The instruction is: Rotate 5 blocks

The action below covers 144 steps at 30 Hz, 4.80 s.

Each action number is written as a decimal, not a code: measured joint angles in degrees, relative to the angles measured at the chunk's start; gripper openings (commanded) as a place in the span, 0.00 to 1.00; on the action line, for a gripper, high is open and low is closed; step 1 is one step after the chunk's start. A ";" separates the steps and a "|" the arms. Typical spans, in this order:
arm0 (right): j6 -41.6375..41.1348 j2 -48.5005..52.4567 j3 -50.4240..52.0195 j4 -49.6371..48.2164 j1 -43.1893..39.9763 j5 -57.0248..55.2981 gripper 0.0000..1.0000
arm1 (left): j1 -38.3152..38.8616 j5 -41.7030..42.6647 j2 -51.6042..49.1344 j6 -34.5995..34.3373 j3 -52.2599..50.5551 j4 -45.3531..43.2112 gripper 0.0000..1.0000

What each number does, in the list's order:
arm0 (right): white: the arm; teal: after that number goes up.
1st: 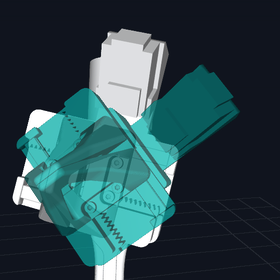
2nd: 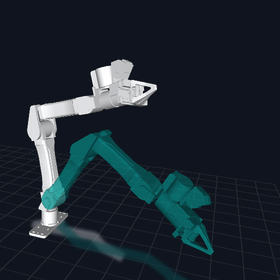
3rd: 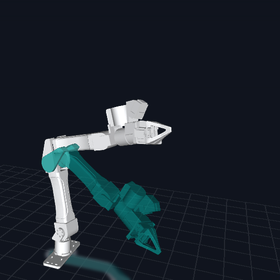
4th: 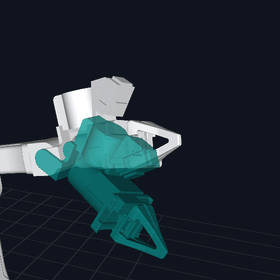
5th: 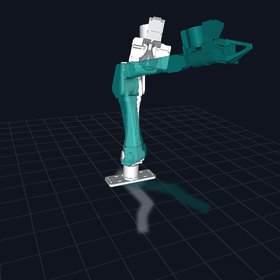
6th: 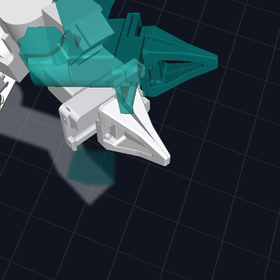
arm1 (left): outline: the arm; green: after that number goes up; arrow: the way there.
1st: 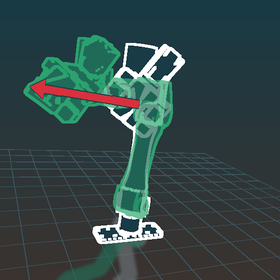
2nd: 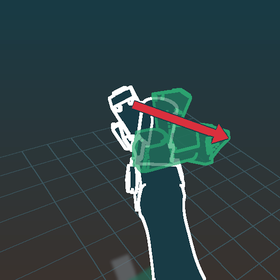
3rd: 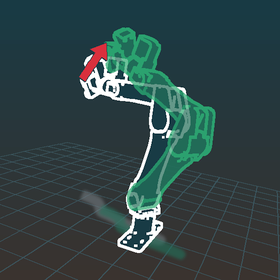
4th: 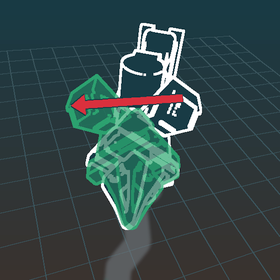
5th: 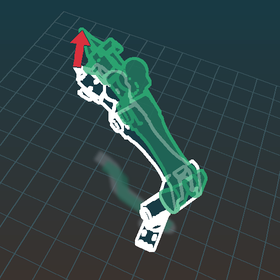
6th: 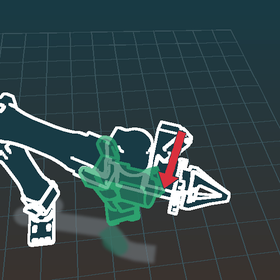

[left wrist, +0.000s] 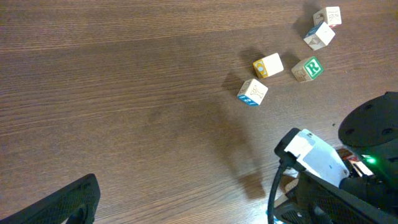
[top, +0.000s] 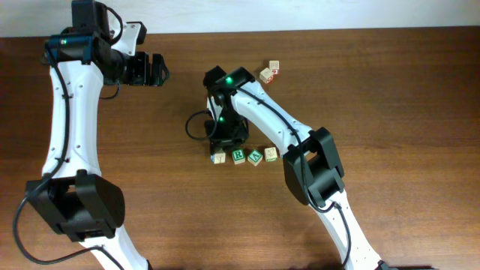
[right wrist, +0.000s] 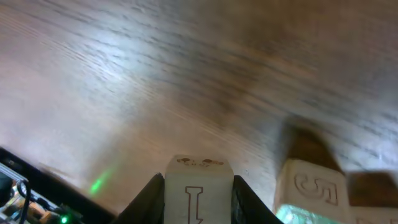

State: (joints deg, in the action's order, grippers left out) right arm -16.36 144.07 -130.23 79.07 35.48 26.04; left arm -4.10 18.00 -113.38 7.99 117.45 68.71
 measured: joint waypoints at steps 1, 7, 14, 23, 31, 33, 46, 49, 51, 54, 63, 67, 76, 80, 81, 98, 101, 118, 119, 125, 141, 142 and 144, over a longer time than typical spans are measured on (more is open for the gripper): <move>0.00 0.00 -0.02 -0.63 0.07 0.00 0.29 | 0.00 -0.02 0.00 0.00 0.00 0.00 0.99; -0.15 0.00 -0.02 -0.92 0.13 0.00 0.36 | 0.00 0.00 0.00 0.00 0.00 0.00 0.99; -0.09 0.00 -0.02 -0.94 0.13 0.00 0.41 | 0.00 -0.02 0.00 0.00 0.00 0.00 0.99; 0.57 0.00 -0.74 -0.81 0.07 0.00 0.42 | 0.00 0.00 0.00 0.00 0.00 0.00 0.99; 2.69 -9.77 -6.99 1.95 -3.34 -4.59 0.42 | 0.00 0.00 0.00 0.00 0.00 0.00 0.99; 3.13 -15.45 -7.93 3.74 -5.25 -6.27 0.42 | 0.00 0.00 0.00 0.00 0.00 0.00 0.99; 7.82 -31.52 -7.19 17.38 -8.35 -11.91 0.30 | 0.00 0.02 0.00 0.00 0.00 0.00 0.99; 7.93 -31.52 -1.70 14.40 -7.32 -11.87 0.24 | 0.00 0.00 0.00 0.00 0.00 -0.31 0.80; 7.43 -31.52 3.02 11.32 -6.91 -11.87 0.25 | 0.00 -0.02 0.00 0.15 0.07 -0.85 0.68; 6.25 -31.65 13.73 1.14 -5.95 -11.17 0.30 | 0.00 -0.98 0.00 0.55 1.44 0.50 0.71; 3.50 -30.67 33.51 -19.41 4.15 -4.50 0.46 | -0.79 -4.87 0.04 -2.19 16.70 5.84 0.75; 2.64 -29.14 33.51 -19.58 8.48 -4.00 0.32 | -0.81 -5.40 0.13 -5.64 17.90 5.90 0.82; -0.48 -20.35 33.55 -23.93 10.67 -7.39 0.16 | -0.81 -8.98 0.13 -7.63 17.90 6.97 0.99; -2.47 -20.35 33.55 -24.68 10.67 -11.61 0.07 | -0.81 -9.31 0.13 -7.63 17.90 6.97 0.99; -2.89 -20.35 33.55 -24.76 10.67 -12.15 0.06 | -0.81 -9.31 0.13 -7.63 17.90 6.97 0.99; -4.02 -16.92 33.55 -27.45 8.13 -16.39 0.04 | -0.81 -9.49 0.13 -7.63 17.90 6.97 0.99; -4.17 -16.92 33.55 -27.71 6.80 -17.20 0.04 | -0.81 -9.49 0.13 -7.63 17.90 6.99 0.99; -2.05 -16.94 20.85 -23.26 6.10 -19.10 0.04 | -0.81 -9.51 0.13 -7.63 17.90 6.99 0.99; -2.25 -16.94 20.85 -23.54 5.97 -20.41 0.04 | -0.81 -9.51 0.13 -7.63 17.90 6.99 0.99; -3.04 -15.13 20.81 -25.55 4.98 -26.27 0.04 | -0.81 -9.51 0.13 -7.63 17.90 6.99 0.99; -4.26 -10.71 20.81 -22.80 4.76 -26.45 0.04 | -0.81 -9.51 0.13 -7.63 17.90 6.99 0.99; -4.48 -10.71 20.81 -22.45 4.76 -26.45 0.04 | -0.81 -9.51 0.13 -7.63 17.90 6.99 0.99; -4.68 -10.71 20.81 -22.05 4.76 -26.45 0.04 | -0.81 -9.51 0.13 -7.63 17.90 6.99 0.99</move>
State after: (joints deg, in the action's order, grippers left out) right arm -21.04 133.36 -109.43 57.01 40.25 -0.40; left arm -4.91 8.49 -113.25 0.36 135.35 75.70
